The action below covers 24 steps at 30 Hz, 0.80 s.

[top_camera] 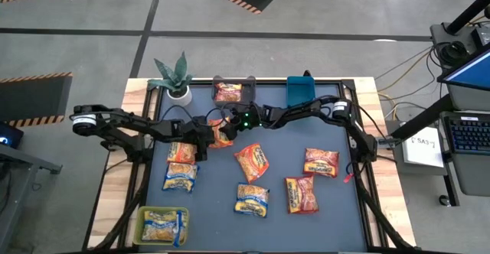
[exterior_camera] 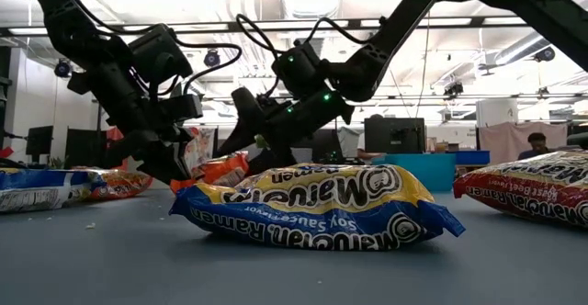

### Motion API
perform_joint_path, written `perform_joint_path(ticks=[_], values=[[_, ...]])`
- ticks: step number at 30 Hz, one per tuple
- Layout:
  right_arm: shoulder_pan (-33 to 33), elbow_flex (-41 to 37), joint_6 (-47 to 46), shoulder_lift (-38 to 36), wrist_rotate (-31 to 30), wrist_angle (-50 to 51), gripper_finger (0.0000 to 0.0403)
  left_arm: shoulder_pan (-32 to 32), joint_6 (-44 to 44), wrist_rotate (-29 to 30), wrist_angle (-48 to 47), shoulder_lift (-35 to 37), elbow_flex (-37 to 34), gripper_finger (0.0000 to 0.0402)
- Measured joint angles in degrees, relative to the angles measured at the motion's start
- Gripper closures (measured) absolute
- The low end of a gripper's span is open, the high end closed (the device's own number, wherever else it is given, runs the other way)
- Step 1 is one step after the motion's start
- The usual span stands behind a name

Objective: Sort Maruchan noodles
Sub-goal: Put the middle orange noodle pack into the blue bin

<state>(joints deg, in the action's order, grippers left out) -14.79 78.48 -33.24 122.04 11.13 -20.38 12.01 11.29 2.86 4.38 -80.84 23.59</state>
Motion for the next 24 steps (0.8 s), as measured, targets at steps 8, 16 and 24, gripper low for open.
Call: perform_joint_path(ticks=[8,16,24], values=[[-0.15,-0.09,0.77,-0.33,0.24,0.08,0.0264,0.0,0.0,-0.01,0.2,0.29,0.0,0.0402],[-0.15,-0.09,3.36,-0.72,1.39,0.35,0.033,0.0,0.0,0.78,-3.87,5.42,-0.24,0.0402],[-0.24,-0.22,7.51,-3.43,1.34,1.85,0.0343,0.0,0.2,1.11,-7.48,16.83,-0.24,0.0402]])
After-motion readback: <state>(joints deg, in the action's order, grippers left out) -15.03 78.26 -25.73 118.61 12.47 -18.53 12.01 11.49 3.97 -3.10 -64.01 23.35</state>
